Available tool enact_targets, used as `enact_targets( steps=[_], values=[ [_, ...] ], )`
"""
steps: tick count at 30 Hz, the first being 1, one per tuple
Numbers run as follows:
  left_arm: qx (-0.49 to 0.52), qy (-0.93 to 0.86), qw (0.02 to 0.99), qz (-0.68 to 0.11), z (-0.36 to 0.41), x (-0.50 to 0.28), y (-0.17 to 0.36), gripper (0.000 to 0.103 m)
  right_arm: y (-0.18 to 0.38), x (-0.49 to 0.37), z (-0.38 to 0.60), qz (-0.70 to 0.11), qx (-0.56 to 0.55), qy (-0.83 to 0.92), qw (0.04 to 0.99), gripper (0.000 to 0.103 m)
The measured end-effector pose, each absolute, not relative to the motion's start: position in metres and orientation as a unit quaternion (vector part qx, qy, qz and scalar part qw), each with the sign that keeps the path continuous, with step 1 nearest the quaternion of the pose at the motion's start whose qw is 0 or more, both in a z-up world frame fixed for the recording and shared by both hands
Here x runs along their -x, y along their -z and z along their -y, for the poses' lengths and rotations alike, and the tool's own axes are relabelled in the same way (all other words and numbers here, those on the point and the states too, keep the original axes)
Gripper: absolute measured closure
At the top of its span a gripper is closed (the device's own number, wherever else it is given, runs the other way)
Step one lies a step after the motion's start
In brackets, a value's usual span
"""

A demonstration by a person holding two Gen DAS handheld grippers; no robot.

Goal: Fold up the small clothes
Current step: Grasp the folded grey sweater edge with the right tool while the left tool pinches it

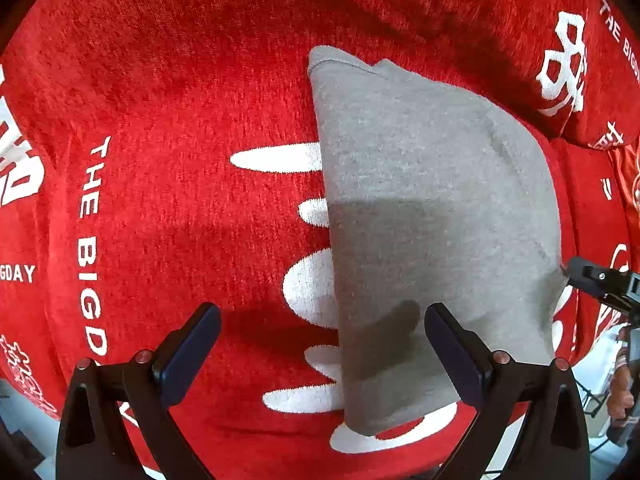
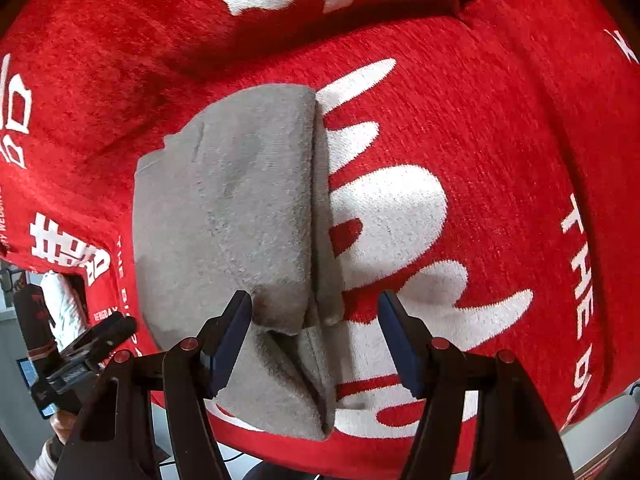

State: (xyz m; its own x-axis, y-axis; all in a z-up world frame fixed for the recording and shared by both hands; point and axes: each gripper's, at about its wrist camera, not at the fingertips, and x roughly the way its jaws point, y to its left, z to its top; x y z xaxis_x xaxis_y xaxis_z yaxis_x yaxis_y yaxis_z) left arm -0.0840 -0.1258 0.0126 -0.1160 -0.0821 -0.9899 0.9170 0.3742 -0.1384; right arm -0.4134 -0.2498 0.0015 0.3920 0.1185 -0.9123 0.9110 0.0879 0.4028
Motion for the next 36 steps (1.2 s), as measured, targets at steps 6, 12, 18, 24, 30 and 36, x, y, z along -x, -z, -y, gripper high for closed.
enact_targets(
  steps=[6,12,18,24,30,36],
  values=[
    [-0.297,0.461,0.565,-0.616,0.132,0.067,-0.022,0.001,0.008,0.419,0.262,-0.404,-0.615,0.31,0.601,0.034],
    [-0.279,0.468,0.538,-0.643,0.156,0.048,-0.003,0.001,0.026,0.418,0.273,-0.384,-0.639,0.277,0.606,0.034],
    [-0.281,0.483,0.501,-0.66,0.173,0.061,0.024,0.001,0.038,0.413,0.283,-0.363,-0.655,0.234,0.621,0.034],
    [-0.264,0.507,0.47,-0.673,0.18,0.071,0.033,0.001,0.048,0.391,0.29,-0.345,-0.666,0.176,0.637,0.032],
    [-0.268,0.505,0.481,-0.665,0.195,0.092,0.041,0.001,0.059,0.373,0.287,-0.34,-0.675,0.113,0.645,0.032],
    [-0.273,0.515,0.486,-0.651,0.197,0.1,0.044,0.001,0.061,0.37,0.288,-0.332,-0.689,0.127,0.632,0.041]
  ],
)
